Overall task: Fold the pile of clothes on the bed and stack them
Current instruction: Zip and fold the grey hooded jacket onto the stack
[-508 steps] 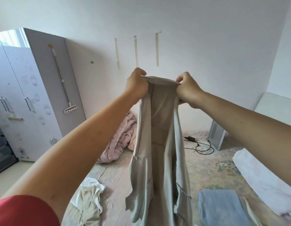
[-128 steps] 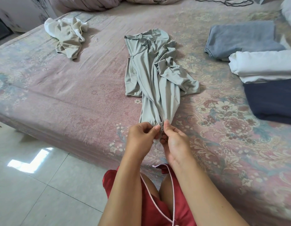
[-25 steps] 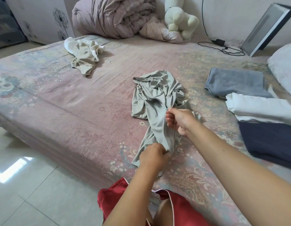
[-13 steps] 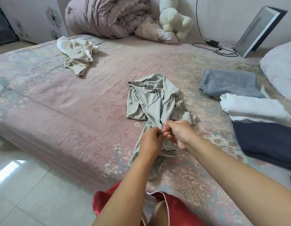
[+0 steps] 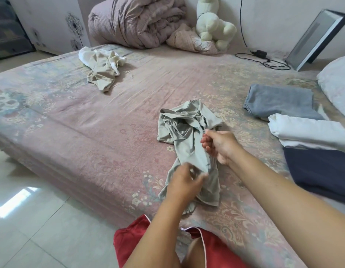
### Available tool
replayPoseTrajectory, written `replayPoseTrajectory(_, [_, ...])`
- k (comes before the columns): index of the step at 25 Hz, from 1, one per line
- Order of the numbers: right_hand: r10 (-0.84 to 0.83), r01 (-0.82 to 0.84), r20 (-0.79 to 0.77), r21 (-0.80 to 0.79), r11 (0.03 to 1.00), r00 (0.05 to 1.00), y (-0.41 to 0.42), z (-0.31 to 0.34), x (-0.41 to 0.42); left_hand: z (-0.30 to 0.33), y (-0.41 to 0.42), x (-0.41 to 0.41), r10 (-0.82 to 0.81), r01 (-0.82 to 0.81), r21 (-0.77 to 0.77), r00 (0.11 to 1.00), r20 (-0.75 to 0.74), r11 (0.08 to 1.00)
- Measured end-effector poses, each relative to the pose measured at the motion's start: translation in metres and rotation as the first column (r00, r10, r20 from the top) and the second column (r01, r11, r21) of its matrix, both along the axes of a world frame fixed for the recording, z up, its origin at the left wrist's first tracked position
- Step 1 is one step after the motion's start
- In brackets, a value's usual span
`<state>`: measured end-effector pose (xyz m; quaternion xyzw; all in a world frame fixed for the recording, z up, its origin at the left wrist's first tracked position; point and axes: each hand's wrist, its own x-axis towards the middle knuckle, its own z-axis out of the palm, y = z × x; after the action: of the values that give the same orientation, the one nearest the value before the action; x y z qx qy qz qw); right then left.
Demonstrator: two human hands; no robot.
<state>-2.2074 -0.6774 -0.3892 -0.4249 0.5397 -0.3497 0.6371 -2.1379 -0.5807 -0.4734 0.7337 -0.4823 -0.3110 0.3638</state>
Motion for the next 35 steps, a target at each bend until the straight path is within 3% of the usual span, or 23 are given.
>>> replayPoseTrajectory(2, [0.038, -0.038, -0.027, 0.001, 0.999, 0.999, 0.007, -0.005, -0.004, 0.005, -0.019, 0.005, 0.095, -0.091, -0.167, 0.995, 0.019, 0.982])
replayPoseTrajectory(4, [0.055, -0.055, -0.023, 0.001, 0.999, 0.998, 0.013, -0.007, -0.009, 0.010, -0.037, 0.005, 0.045, -0.036, -0.222, 0.998, 0.034, 0.974])
replayPoseTrajectory(8, [0.094, -0.094, -0.031, 0.020, 0.995, 0.995, 0.015, -0.007, -0.017, 0.006, -0.046, -0.008, 0.002, -0.093, -0.261, 0.944, -0.331, 0.961])
replayPoseTrajectory(11, [0.109, -0.108, -0.049, 0.036, 0.994, 0.993, 0.013, -0.008, -0.020, 0.002, -0.047, -0.013, 0.080, -0.196, -0.227, 0.896, -0.437, 0.954])
replayPoseTrajectory(17, [0.014, -0.009, -0.068, 0.062, 0.998, 0.998, 0.006, -0.014, -0.023, -0.008, -0.034, -0.019, 0.069, -0.120, -0.187, 0.965, -0.255, 0.975])
replayPoseTrajectory(22, [0.156, -0.141, -0.144, 0.110, 0.984, 0.977, 0.015, -0.023, -0.025, -0.006, -0.025, -0.012, 0.058, -0.076, -0.112, 0.986, -0.155, 0.991])
replayPoseTrajectory(25, [0.302, -0.292, -0.441, 0.092, 0.952, 0.845, 0.001, -0.021, -0.034, 0.006, -0.025, 0.002, 0.022, -0.023, -0.065, 1.000, -0.020, 0.998])
replayPoseTrajectory(28, [0.167, -0.352, -0.693, -0.133, 0.927, 0.701, -0.038, -0.024, -0.037, 0.029, -0.051, 0.043, 0.094, -0.076, -0.140, 0.988, 0.122, 0.987])
replayPoseTrajectory(32, [-0.068, -0.432, -0.798, -0.394, 0.812, 0.599, -0.110, -0.031, -0.012, 0.036, -0.137, 0.104, 0.057, 0.002, -0.176, 0.943, 0.329, 0.984])
replayPoseTrajectory(35, [-0.011, -0.573, -0.842, -0.376, 0.728, 0.539, -0.159, -0.043, 0.022, 0.014, -0.207, 0.133, -0.046, 0.126, -0.132, 0.870, 0.490, 0.983])
